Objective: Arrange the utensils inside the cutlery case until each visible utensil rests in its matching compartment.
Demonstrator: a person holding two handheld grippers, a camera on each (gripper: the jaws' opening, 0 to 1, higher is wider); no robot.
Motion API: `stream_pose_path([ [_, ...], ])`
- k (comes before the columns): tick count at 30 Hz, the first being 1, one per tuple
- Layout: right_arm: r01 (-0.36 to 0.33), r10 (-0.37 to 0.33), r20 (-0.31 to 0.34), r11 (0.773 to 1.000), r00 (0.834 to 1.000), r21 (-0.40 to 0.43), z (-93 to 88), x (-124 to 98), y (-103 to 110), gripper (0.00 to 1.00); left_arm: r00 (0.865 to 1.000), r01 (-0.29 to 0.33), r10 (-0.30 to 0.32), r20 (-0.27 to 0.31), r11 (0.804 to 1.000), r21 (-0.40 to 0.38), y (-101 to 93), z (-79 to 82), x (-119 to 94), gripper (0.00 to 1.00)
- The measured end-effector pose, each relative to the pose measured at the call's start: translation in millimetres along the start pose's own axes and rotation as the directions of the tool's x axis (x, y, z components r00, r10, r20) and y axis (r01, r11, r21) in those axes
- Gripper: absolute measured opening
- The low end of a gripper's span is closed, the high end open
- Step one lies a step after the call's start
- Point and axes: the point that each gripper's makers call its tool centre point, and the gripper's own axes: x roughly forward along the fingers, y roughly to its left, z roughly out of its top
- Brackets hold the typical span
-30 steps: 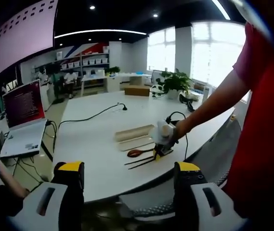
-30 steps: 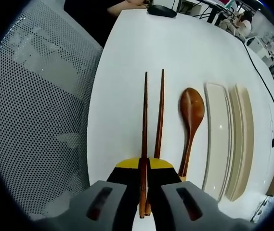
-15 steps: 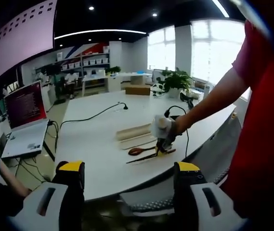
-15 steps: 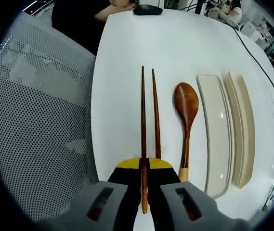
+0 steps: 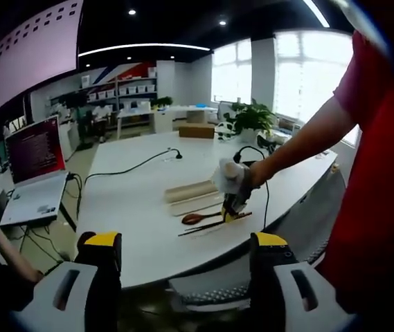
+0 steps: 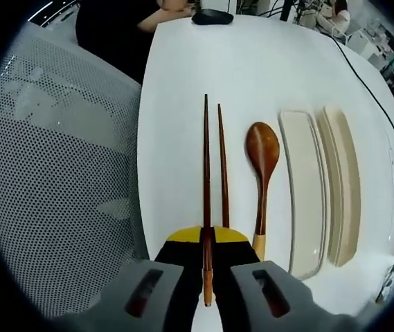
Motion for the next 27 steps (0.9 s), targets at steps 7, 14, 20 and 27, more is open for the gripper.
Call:
stream_pose_path([
  [7, -0.007, 0.007, -0.011, 1.000, 1.000, -0.007, -2.7, -1, -3, 0.00, 1.000, 0.007, -0.007, -0.011, 1.000, 0.005, 1.3, -4.2, 0, 0.77],
  [14, -0.010, 0.010, -0.010, 1.000, 1.000, 0.010, -3.2, -11, -8, 0.00, 1.000, 0.018, -0.017, -0.018, 1.000, 0.018, 1.0, -3.6, 0, 0.77],
  [20, -0.002, 0.002, -0.002, 1.000, 1.000, -0.003, 0.0, -21, -14, 0.00, 1.000, 0.018, -0.018, -0.010, 1.000, 0.010, 4.2, 1.1, 2, 0.77],
  [27, 0.007, -0.007, -0.006, 1.000, 1.000, -0.006, 1.0, -31, -23, 0.00, 0.999, 0.036, -0.035, -0.012, 0.999, 0.027, 2.1, 3.9, 4, 0.77],
])
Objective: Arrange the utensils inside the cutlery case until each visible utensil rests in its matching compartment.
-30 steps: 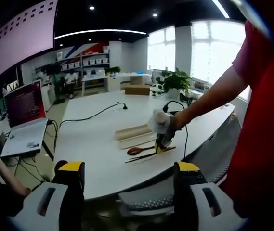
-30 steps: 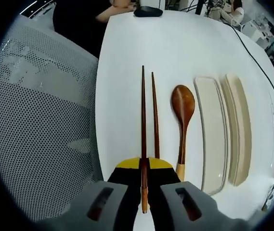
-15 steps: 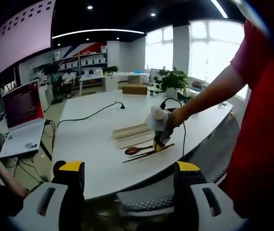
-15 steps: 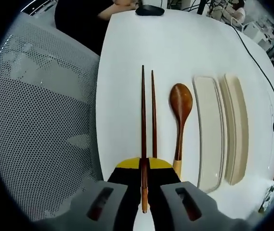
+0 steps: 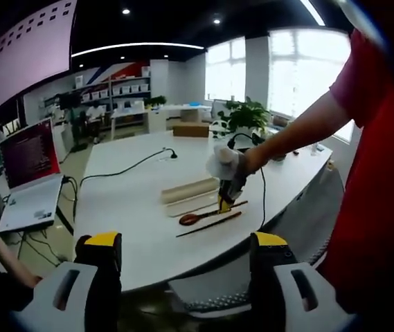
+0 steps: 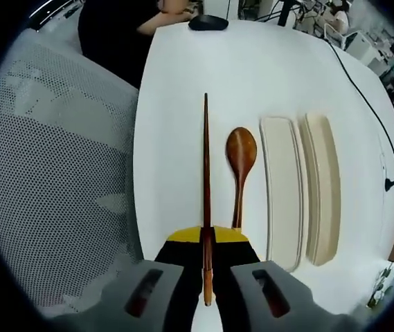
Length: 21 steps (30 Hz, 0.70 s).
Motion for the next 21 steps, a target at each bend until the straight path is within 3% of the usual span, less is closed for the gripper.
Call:
stream_pose_path([
  [6, 0.006, -0.006, -0.009, 1.000, 1.000, -0.007, -0.6, -9, -6, 0.00, 1.000, 0.006, -0.005, 0.018, 1.000, -0.031, 1.2, 1.7, 0, 0.78],
  [10, 0.005, -0.005, -0.013, 1.000, 1.000, -0.014, 0.0, -15, -13, 0.00, 0.996, 0.044, -0.033, 0.089, 0.990, -0.134, -0.9, 13.6, -2, 0.83],
  [21, 0.023, -0.023, -0.003, 0.999, 1.000, -0.028, 4.0, -36, -36, 0.00, 0.997, 0.046, -0.039, 0.070, 0.993, -0.104, -1.5, 11.7, 3, 0.83],
])
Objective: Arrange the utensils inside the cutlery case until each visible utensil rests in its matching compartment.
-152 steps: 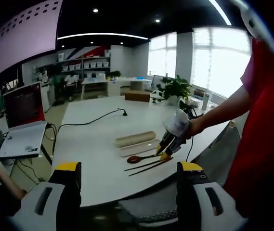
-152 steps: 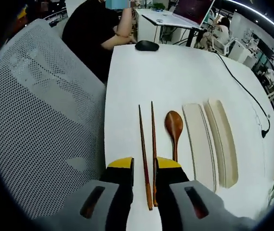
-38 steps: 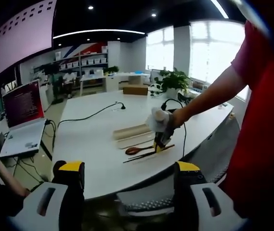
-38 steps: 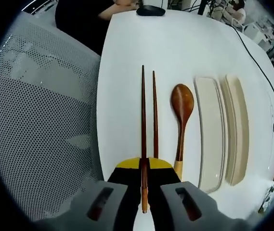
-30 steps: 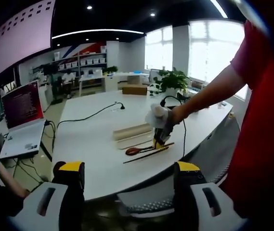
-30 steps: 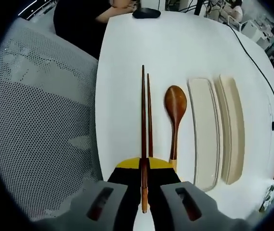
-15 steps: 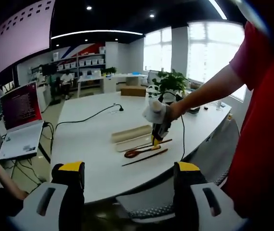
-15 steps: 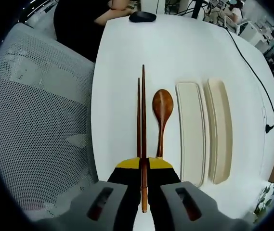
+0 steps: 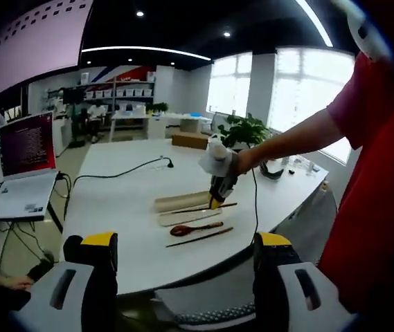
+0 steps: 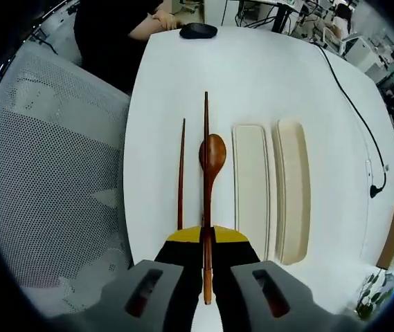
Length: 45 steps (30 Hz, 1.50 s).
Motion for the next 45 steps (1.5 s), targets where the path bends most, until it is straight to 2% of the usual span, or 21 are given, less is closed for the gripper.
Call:
stream_pose_path([
  [8, 0.008, -0.008, -0.002, 1.000, 1.000, -0.014, -2.1, -7, -13, 0.00, 1.000, -0.001, 0.001, 0.000, 1.000, -0.002, -1.6, -0.5, 4, 0.83],
  [13, 0.013, -0.013, -0.001, 1.000, 1.000, -0.010, -1.0, -14, -28, 0.00, 1.000, -0.003, 0.004, -0.020, 1.000, 0.031, -3.8, -4.9, 5, 0.82],
  [16, 0.020, -0.020, -0.001, 1.000, 1.000, -0.011, 1.4, -22, -35, 0.00, 0.999, 0.031, -0.030, 0.023, 0.999, -0.030, -10.5, 1.3, 6, 0.88],
  [22, 0.038, -0.038, 0.017, 0.999, 0.999, -0.008, 8.4, -34, -52, 0.00, 1.000, 0.014, -0.014, 0.023, 0.999, -0.030, -6.0, 1.0, 7, 0.88],
  [27, 0.056, -0.057, -0.013, 0.998, 0.998, -0.032, 7.1, -40, -71, 0.00, 1.000, 0.002, -0.002, 0.004, 1.000, -0.012, -4.1, -2.8, 7, 0.86],
  [34, 0.063, -0.064, -0.032, 0.998, 0.997, -0.032, 5.7, -51, -95, 0.00, 1.000, -0.006, 0.006, 0.001, 1.000, -0.025, -2.8, -5.4, 7, 0.85],
  [45, 0.066, -0.066, -0.011, 0.998, 0.998, -0.016, 14.4, -54, -116, 0.00, 1.000, -0.023, 0.022, -0.010, 0.999, -0.040, 1.8, -10.7, 7, 0.85],
])
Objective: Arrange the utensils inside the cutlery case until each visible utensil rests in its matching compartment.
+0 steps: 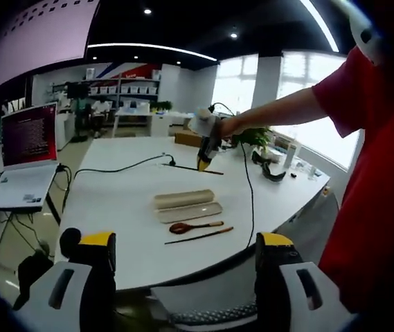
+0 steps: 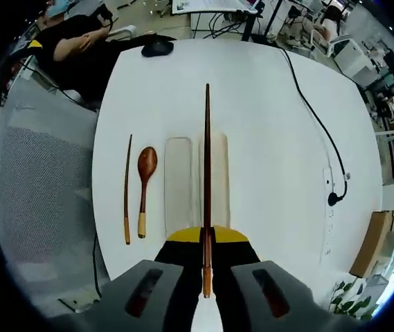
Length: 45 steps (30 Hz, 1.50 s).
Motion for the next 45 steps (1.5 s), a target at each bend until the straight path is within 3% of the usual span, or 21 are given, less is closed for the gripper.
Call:
stream_pose_path([
  [5, -0.004, 0.003, 0.035, 0.999, 0.999, 0.032, 7.4, 12, -10, 0.00, 1.000, -0.006, 0.005, -0.005, 1.000, -0.020, -0.1, -4.5, -1, 0.85],
  [10, 0.000, 0.000, 0.019, 1.000, 1.000, 0.012, 8.0, 25, -12, 0.00, 1.000, 0.016, -0.016, -0.015, 1.000, -0.017, -8.7, -7.3, 0, 0.85],
  [15, 0.019, -0.019, 0.022, 0.999, 1.000, 0.035, 9.1, 35, -25, 0.00, 0.999, -0.002, 0.003, -0.044, 1.000, 0.018, -6.1, -11.5, 5, 0.83],
  [29, -0.001, 0.000, 0.014, 0.999, 1.000, 0.034, 11.6, 72, -13, 0.00, 0.997, -0.047, 0.047, -0.066, 0.999, 0.004, 2.4, -14.3, 0, 0.81],
  [40, 0.001, 0.001, -0.021, 0.997, 1.000, 0.072, -2.6, 98, -29, 0.00, 0.992, -0.080, 0.080, -0.093, 0.997, 0.011, 5.4, -20.1, -6, 0.80],
  [45, -0.027, 0.034, -0.059, 0.994, 0.998, 0.109, -12.7, 103, -21, 0.00, 0.991, -0.088, 0.088, -0.104, 0.996, 0.003, 7.2, -26.0, -9, 0.80],
])
